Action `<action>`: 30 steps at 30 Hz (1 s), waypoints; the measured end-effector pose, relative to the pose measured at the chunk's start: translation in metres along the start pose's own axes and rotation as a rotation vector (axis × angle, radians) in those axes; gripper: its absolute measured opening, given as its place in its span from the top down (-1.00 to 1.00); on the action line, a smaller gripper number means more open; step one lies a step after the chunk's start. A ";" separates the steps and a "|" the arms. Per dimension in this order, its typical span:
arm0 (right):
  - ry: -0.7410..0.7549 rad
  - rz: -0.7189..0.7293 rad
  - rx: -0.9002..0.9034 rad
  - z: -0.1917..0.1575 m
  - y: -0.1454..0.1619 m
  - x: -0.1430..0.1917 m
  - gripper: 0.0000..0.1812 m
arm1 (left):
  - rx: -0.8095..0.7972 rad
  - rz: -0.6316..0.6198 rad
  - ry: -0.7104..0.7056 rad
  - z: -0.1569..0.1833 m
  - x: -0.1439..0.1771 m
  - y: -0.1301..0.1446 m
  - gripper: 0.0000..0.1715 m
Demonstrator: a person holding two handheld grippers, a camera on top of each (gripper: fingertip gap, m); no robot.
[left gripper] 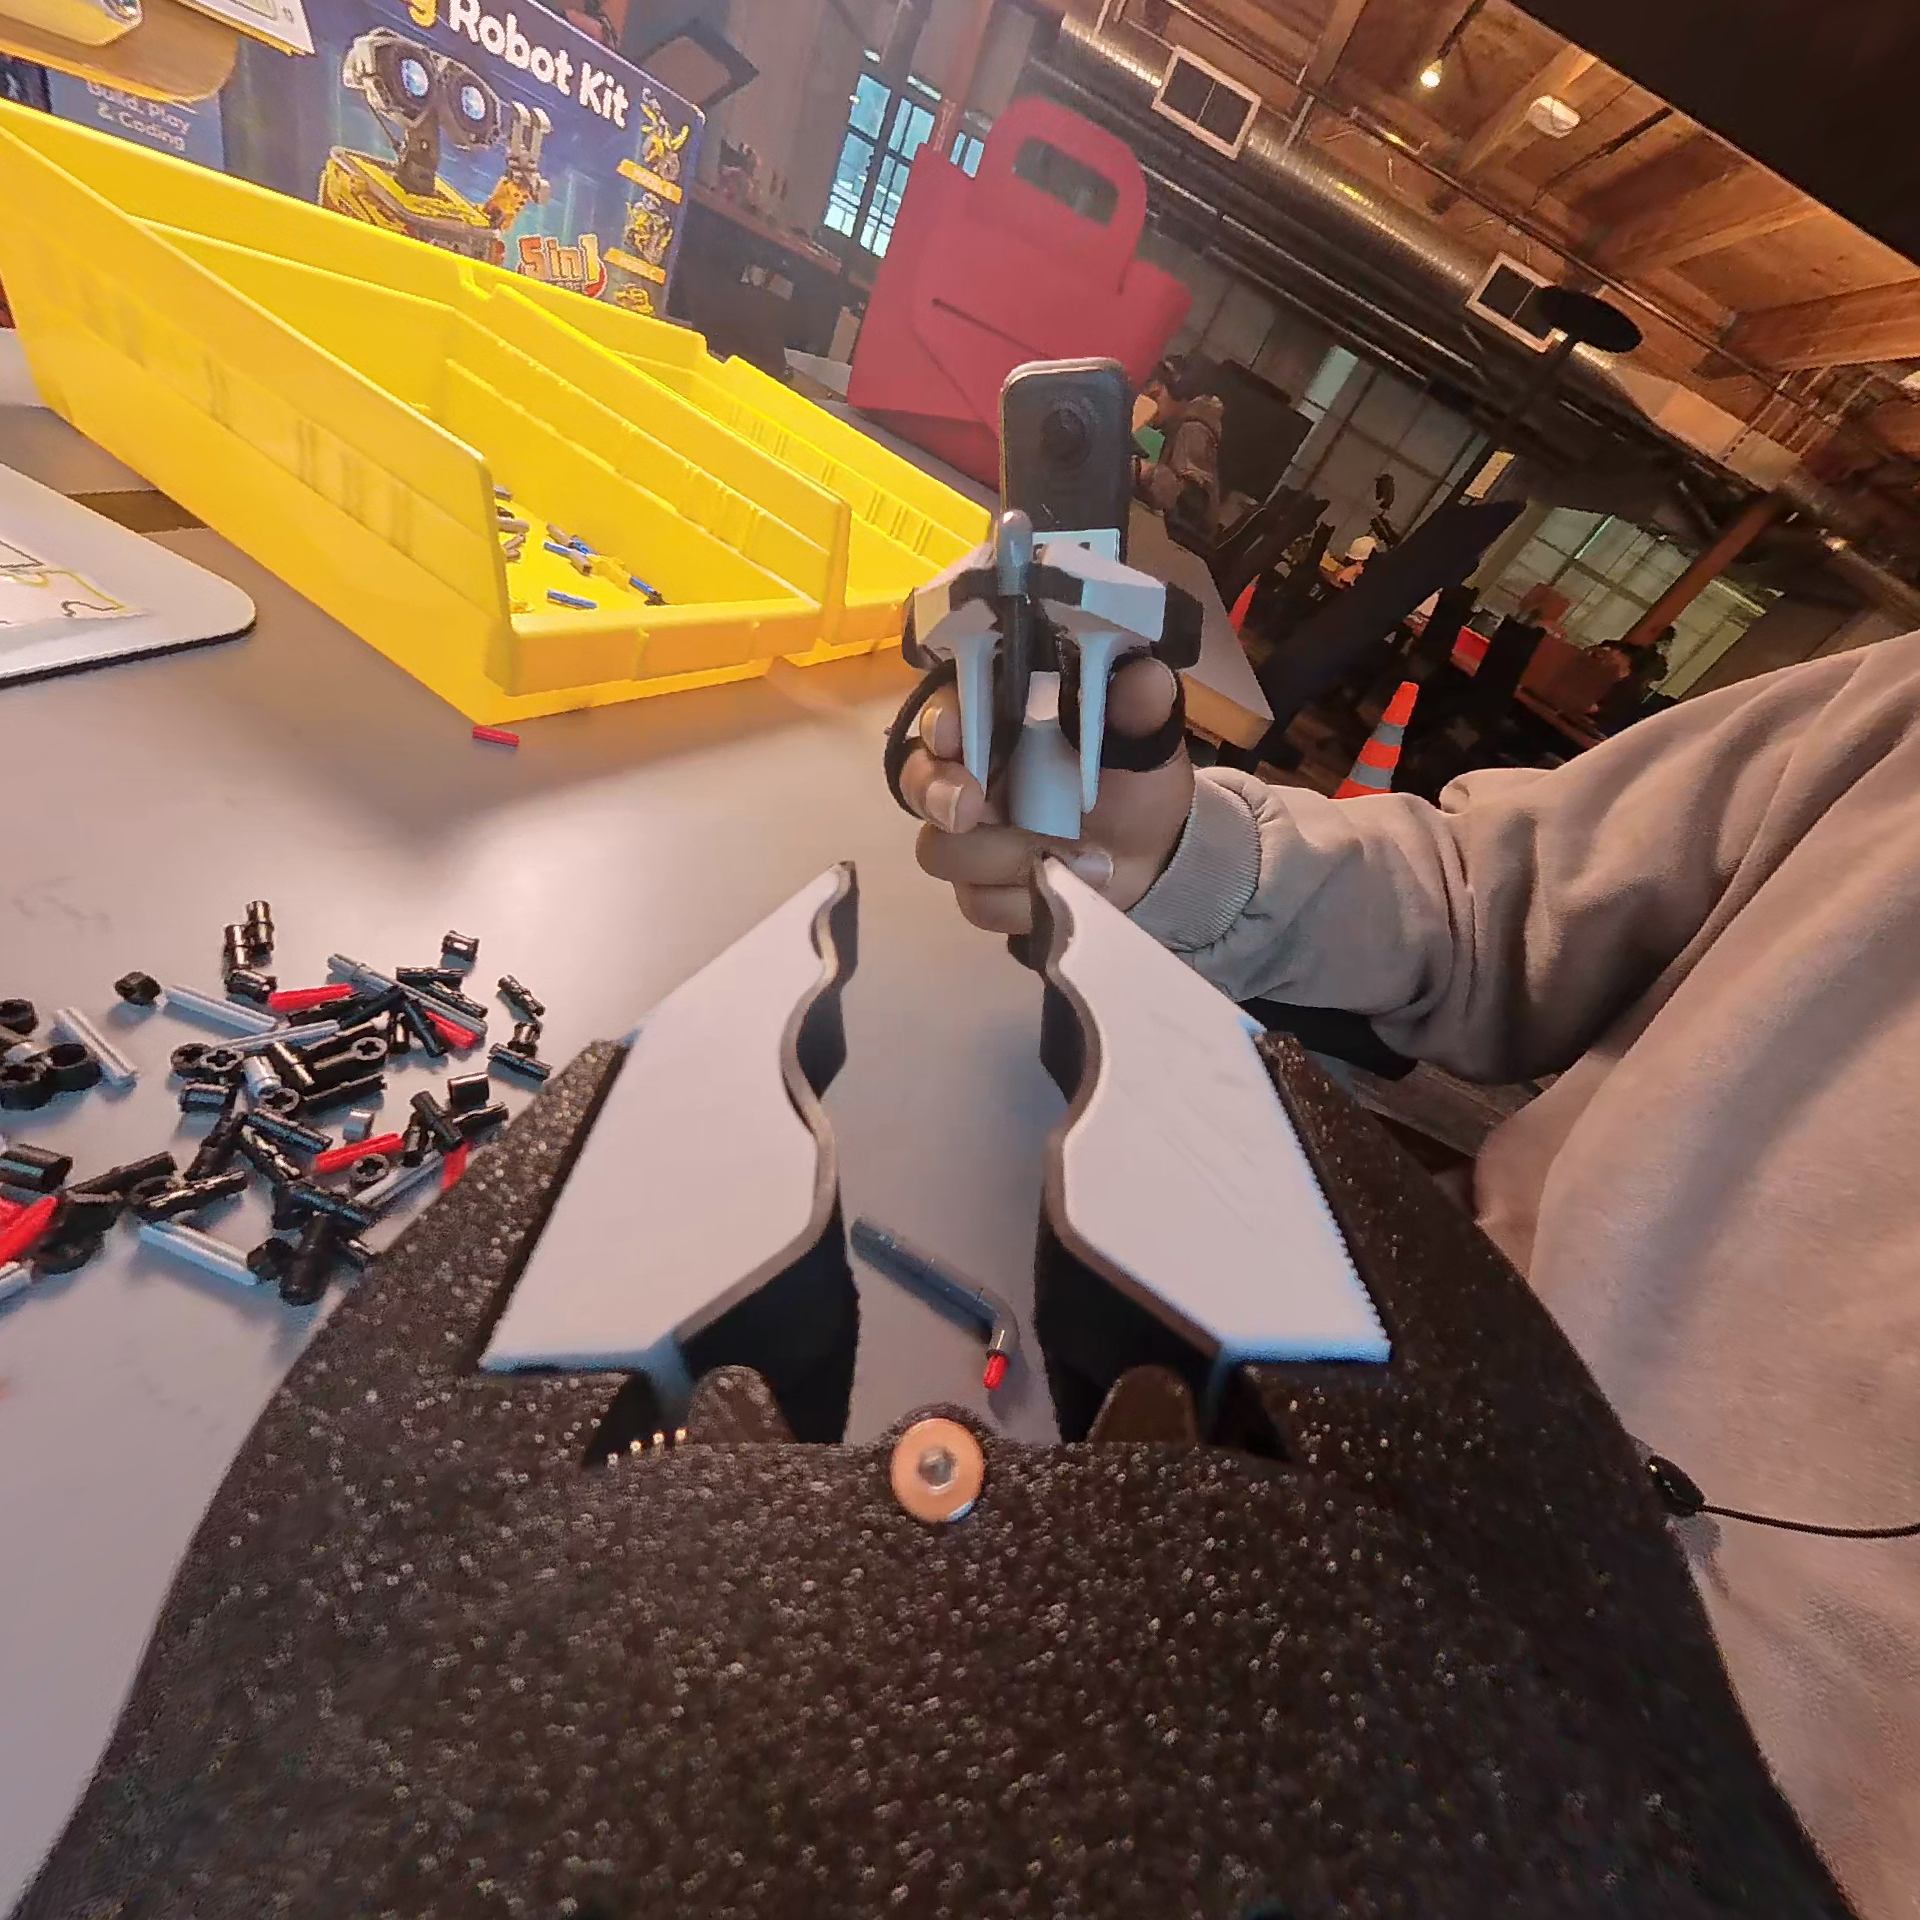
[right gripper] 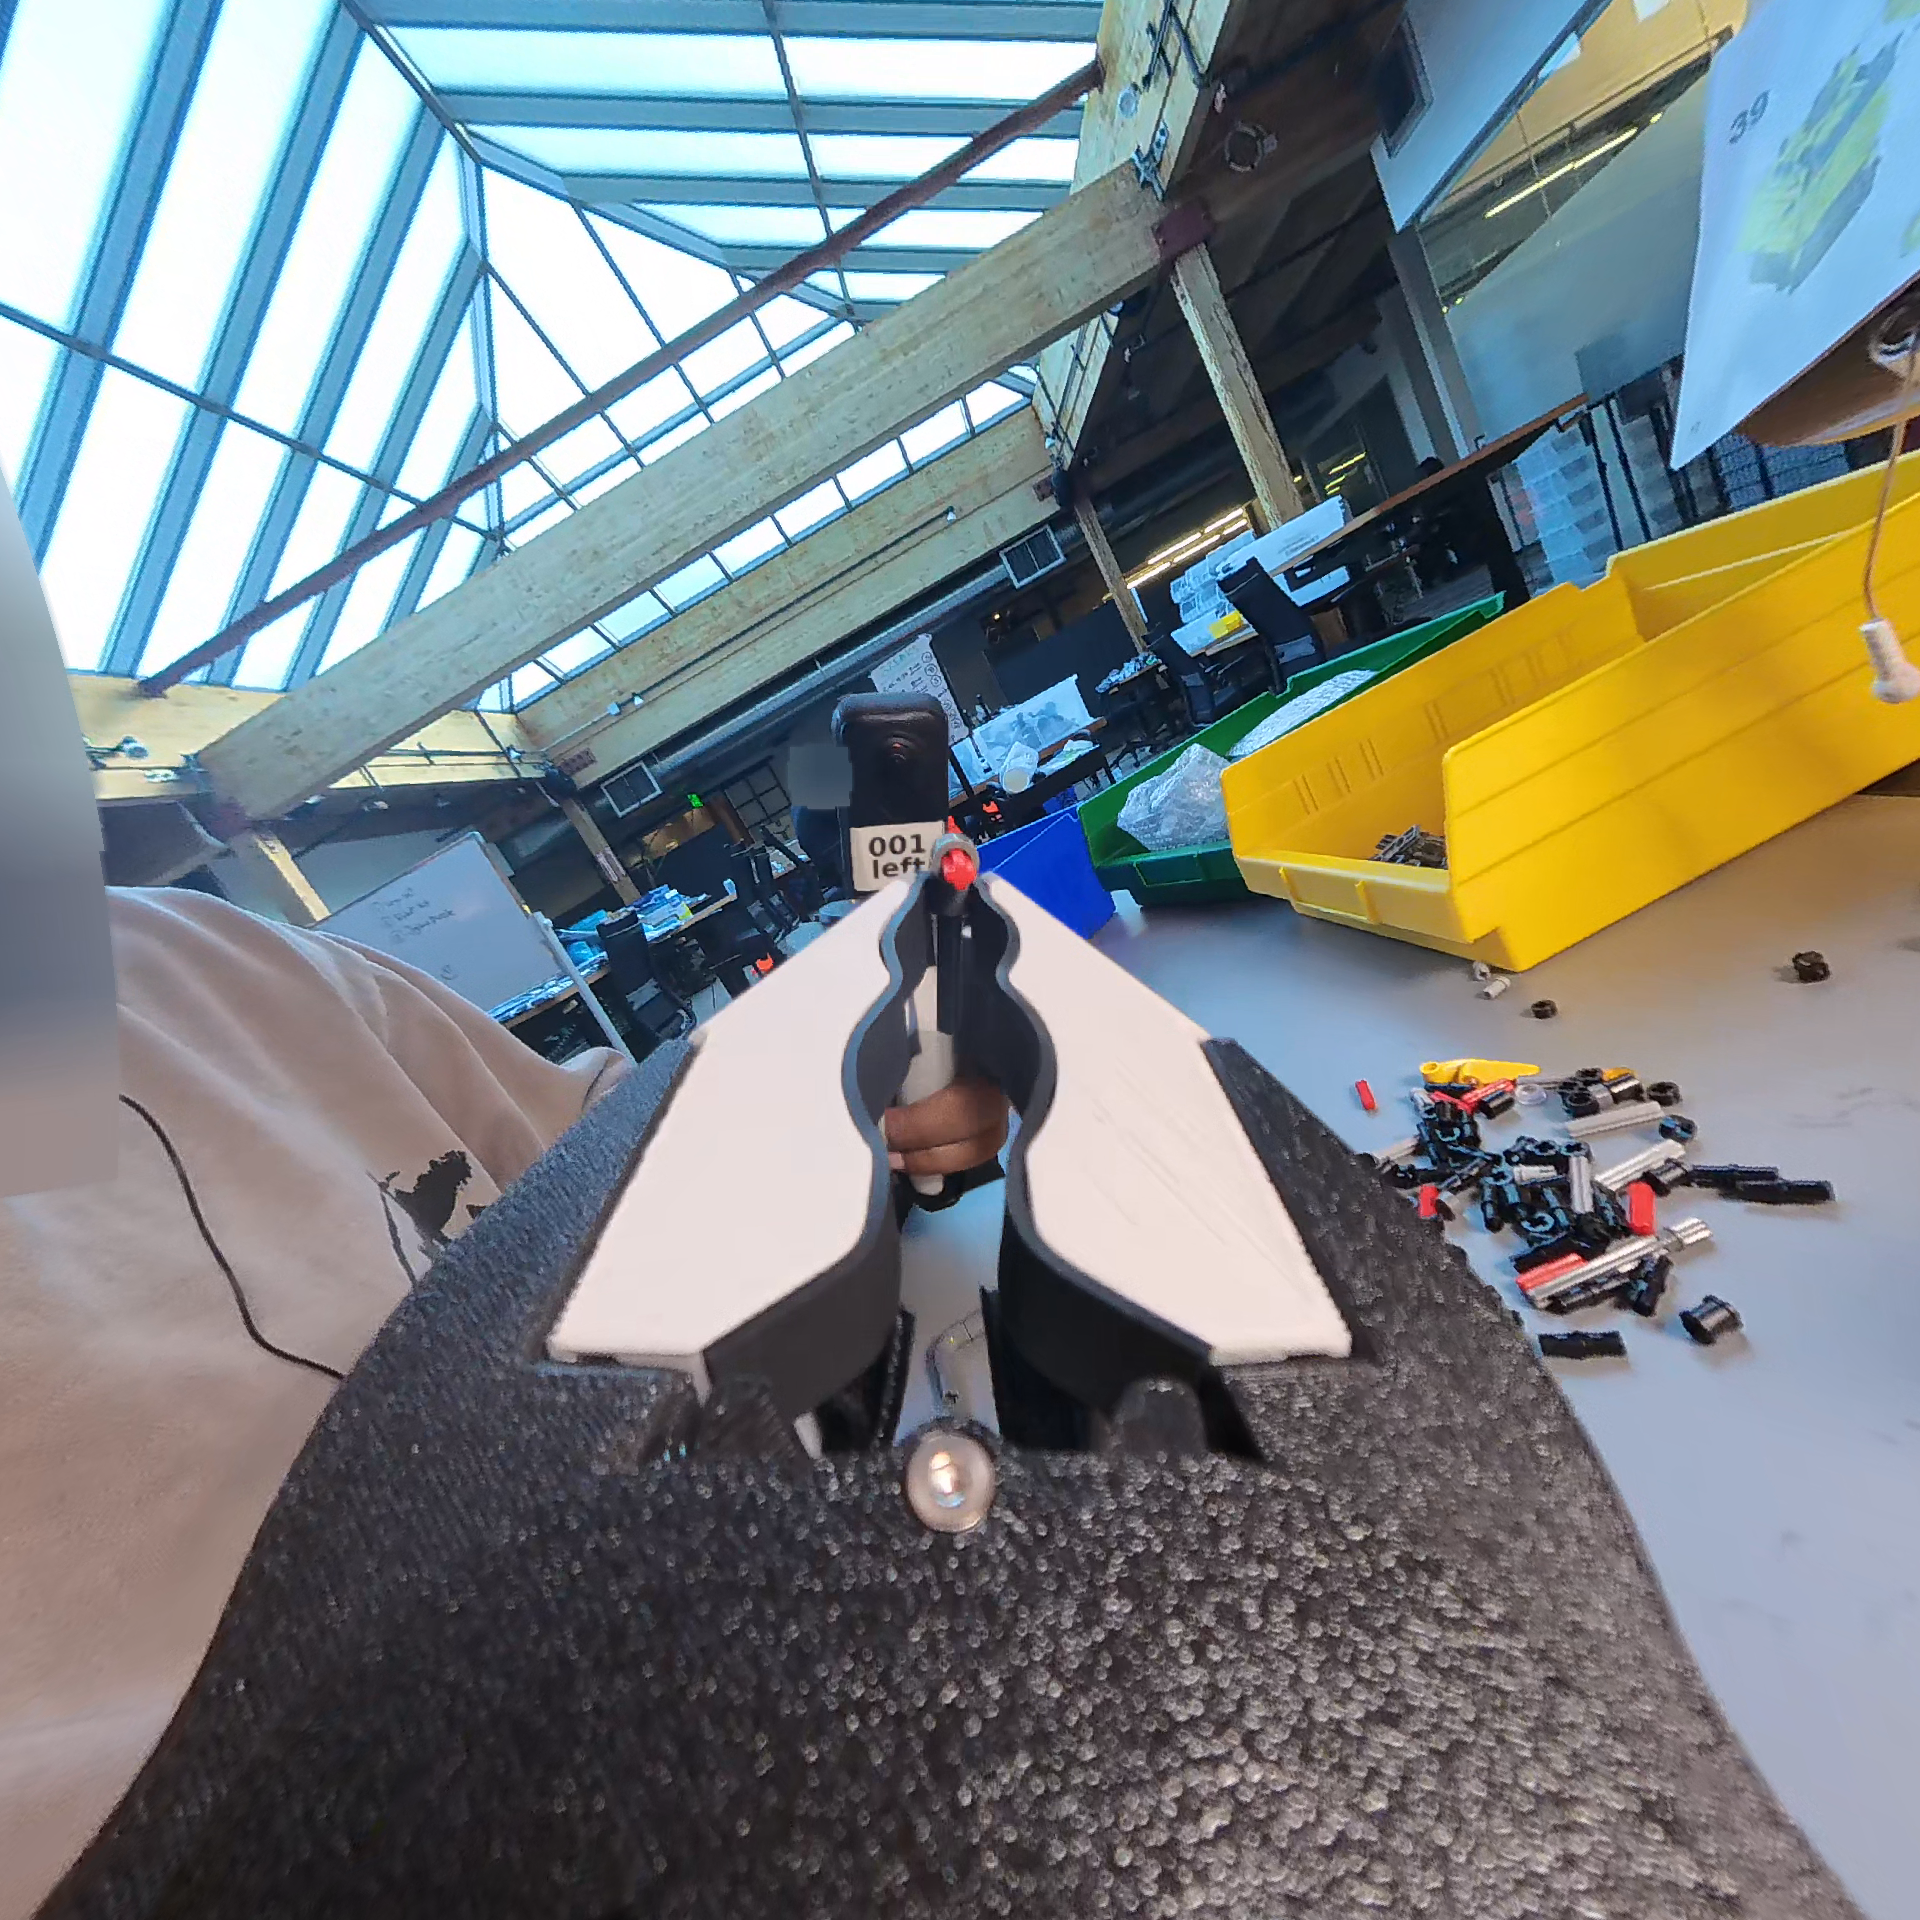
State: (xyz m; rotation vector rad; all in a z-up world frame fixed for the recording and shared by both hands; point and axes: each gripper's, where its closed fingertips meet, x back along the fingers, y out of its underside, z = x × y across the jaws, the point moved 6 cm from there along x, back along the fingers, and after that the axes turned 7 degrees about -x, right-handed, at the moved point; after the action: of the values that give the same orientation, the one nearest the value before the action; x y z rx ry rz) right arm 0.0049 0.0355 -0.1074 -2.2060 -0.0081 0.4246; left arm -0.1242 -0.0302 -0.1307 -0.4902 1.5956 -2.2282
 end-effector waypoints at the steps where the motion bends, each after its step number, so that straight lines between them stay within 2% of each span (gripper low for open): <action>1: 0.001 -0.003 -0.003 0.001 0.001 0.000 0.95 | -0.004 -0.003 -0.011 -0.001 0.000 0.000 0.56; 4: 0.008 -0.010 0.001 0.002 0.001 0.000 0.94 | -0.019 -0.009 -0.034 -0.002 0.000 0.001 0.41; 7: 0.016 -0.017 0.011 0.003 0.002 0.000 0.94 | -0.029 -0.021 -0.040 -0.002 0.000 0.002 0.38; 12: 0.020 -0.039 0.024 0.002 0.006 -0.002 0.94 | -0.058 -0.037 -0.004 0.005 -0.007 0.005 0.53; 20: -0.002 -0.122 0.035 -0.001 0.027 -0.015 0.94 | -0.051 0.011 0.055 0.016 -0.022 0.000 0.73; 22: -0.006 -0.153 0.048 -0.003 0.033 -0.017 0.94 | -0.044 0.019 0.058 0.016 -0.020 -0.001 0.94; 30: -0.003 -0.144 0.061 -0.001 0.022 -0.010 0.89 | 0.003 0.006 0.057 0.012 -0.011 -0.002 0.96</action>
State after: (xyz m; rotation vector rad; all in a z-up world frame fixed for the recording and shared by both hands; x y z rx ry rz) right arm -0.0072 0.0189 -0.1208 -2.1289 -0.1526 0.3428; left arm -0.1086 -0.0347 -0.1261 -0.4240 1.6196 -2.2584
